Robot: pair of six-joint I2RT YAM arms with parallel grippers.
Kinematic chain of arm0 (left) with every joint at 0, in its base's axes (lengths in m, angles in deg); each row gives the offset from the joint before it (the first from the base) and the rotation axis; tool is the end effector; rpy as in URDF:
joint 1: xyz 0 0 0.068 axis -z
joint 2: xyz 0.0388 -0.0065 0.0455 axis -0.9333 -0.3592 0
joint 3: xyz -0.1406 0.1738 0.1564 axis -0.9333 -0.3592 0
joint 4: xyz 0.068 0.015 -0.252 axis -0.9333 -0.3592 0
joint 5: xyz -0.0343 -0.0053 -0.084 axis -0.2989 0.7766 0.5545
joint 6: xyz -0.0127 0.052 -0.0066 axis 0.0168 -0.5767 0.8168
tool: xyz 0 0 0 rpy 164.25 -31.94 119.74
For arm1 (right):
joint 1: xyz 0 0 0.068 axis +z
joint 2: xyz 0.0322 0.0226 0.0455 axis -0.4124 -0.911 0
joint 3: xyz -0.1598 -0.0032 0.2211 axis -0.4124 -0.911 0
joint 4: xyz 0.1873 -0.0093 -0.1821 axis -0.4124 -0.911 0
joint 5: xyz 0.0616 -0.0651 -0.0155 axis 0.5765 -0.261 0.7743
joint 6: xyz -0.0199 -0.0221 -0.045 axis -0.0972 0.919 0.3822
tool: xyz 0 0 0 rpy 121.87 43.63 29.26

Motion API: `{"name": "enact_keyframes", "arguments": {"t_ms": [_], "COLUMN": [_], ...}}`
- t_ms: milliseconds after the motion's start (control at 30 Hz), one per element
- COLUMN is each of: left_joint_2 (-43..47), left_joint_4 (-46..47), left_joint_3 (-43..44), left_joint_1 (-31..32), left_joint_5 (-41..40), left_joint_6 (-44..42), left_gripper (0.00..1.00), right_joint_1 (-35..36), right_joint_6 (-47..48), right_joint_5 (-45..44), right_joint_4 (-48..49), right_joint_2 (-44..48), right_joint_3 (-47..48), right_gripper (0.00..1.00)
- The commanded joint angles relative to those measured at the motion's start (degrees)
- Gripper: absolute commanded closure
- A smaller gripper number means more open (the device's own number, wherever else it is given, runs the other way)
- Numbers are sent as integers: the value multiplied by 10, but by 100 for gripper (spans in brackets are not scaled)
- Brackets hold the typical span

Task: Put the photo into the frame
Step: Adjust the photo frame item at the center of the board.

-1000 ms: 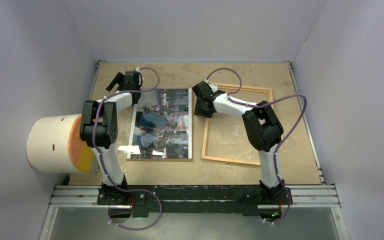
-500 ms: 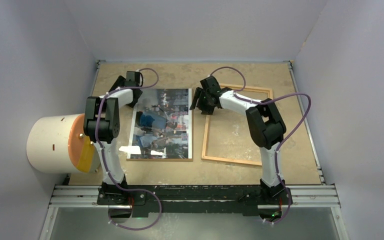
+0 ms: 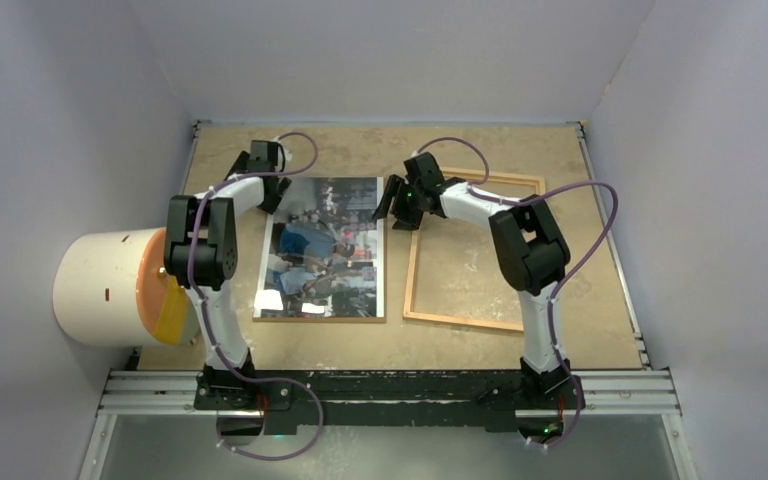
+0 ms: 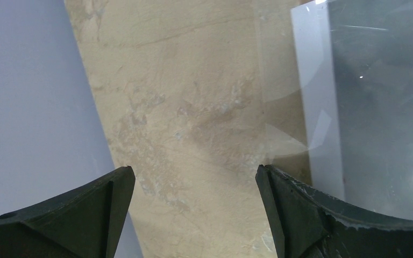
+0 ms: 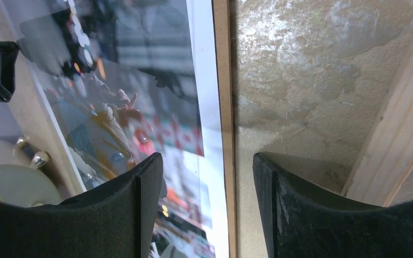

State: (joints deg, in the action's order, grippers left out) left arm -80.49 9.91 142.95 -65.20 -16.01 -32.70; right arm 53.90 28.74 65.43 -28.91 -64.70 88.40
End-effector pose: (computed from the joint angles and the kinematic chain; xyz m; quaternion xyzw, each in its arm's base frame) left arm 0.4335 -0.0122 0.1593 0.1542 0.9076 0.2767 0.2754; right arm 0.4040 0.2378 0.1656 0.0895 0.9132 0.3155 0.2420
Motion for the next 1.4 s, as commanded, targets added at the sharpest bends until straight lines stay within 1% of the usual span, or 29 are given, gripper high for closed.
{"name": "enact_keyframes", "arguments": {"t_ms": [0,233,367,500,667,767,933,1100,1167,1233,1367], "left_joint_2": [5,27,39,51,64,60,12,-39,-54,-68,-69], "left_joint_4": [-60,-67,-50,-35,-36,-24,1,3,-1,-15,-51], "left_joint_3": [-30,-42,-66,-73,-33,-6,31,79,93,106,114], "left_joint_1": [7,7,12,12,-2,-6,-9,-14,-14,-13,-13], "left_joint_5": [127,164,170,146,115,70,-15,-59,-55,-35,37], "left_joint_6": [36,32,27,27,26,26,31,58,64,66,77], "left_gripper": [8,9,9,8,7,7,7,8,8,8,8], "right_joint_1": [-4,-9,-15,-35,-48,-51,-58,-60,-60,-61,-60], "right_joint_6": [-4,-6,-17,-25,-7,-4,-16,-22,-28,-34,-42], "right_joint_5": [14,5,-6,-21,-38,-54,-59,-52,-45,-35,-11], "right_joint_4": [-3,-2,3,8,-19,-39,-24,-33,-28,-22,-14], "right_joint_2": [-4,11,18,30,9,-13,-40,-72,-76,-80,-87], "right_joint_3": [-26,-46,-63,-70,-17,14,38,79,83,84,83], "right_gripper": [35,36,37,36,36,35,34,34,34,33,33]}}
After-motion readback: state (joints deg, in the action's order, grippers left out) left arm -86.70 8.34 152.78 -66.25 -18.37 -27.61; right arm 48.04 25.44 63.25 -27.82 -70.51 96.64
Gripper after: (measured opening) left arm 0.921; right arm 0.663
